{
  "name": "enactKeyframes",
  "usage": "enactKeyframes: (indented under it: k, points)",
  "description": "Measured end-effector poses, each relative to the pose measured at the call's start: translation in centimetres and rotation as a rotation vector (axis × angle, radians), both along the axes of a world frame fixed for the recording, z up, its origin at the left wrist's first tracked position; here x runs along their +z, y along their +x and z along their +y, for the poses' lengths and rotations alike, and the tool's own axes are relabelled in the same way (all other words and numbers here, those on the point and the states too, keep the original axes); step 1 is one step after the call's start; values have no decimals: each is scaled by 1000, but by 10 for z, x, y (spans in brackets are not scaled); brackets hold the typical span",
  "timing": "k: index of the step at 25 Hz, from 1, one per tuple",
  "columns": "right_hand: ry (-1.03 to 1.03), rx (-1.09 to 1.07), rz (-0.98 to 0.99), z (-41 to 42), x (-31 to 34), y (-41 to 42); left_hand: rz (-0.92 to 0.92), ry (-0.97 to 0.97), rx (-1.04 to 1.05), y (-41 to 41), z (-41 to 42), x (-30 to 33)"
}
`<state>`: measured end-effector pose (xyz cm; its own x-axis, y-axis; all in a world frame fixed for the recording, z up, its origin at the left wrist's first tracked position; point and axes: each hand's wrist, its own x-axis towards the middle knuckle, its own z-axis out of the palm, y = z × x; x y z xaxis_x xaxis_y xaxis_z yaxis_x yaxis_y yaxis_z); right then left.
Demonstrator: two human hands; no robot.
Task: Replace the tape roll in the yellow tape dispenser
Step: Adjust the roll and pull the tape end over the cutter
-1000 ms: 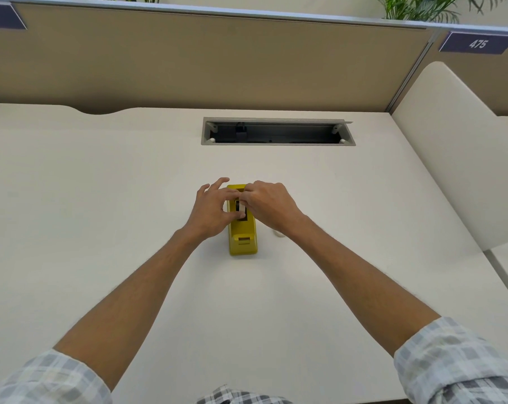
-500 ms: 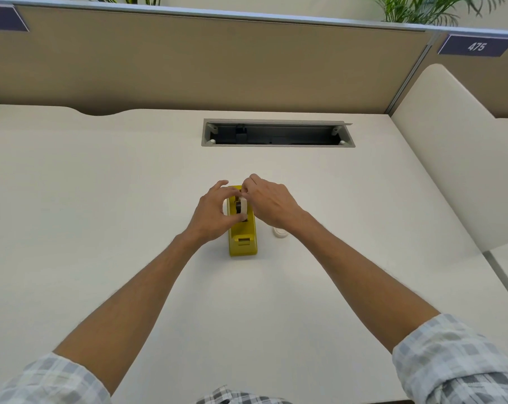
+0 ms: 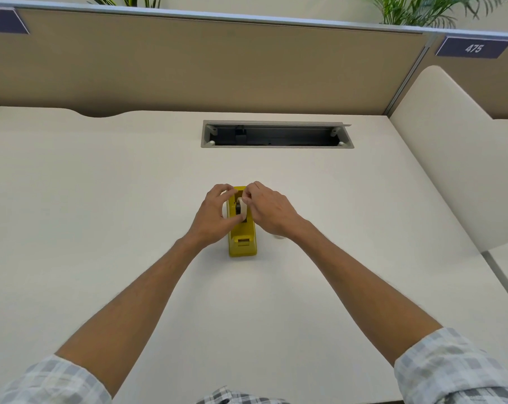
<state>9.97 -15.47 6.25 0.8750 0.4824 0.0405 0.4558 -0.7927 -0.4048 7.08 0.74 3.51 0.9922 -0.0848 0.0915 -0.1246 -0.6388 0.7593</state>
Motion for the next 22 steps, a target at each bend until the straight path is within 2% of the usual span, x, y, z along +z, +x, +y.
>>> enactKeyframes:
  k: [8, 22]
  points:
    - [95, -38, 83, -3, -11, -23, 27, 41, -9, 0, 3, -8]
    - [147, -88, 133, -7, -16, -57, 54, -42, -24, 2, 6, -11]
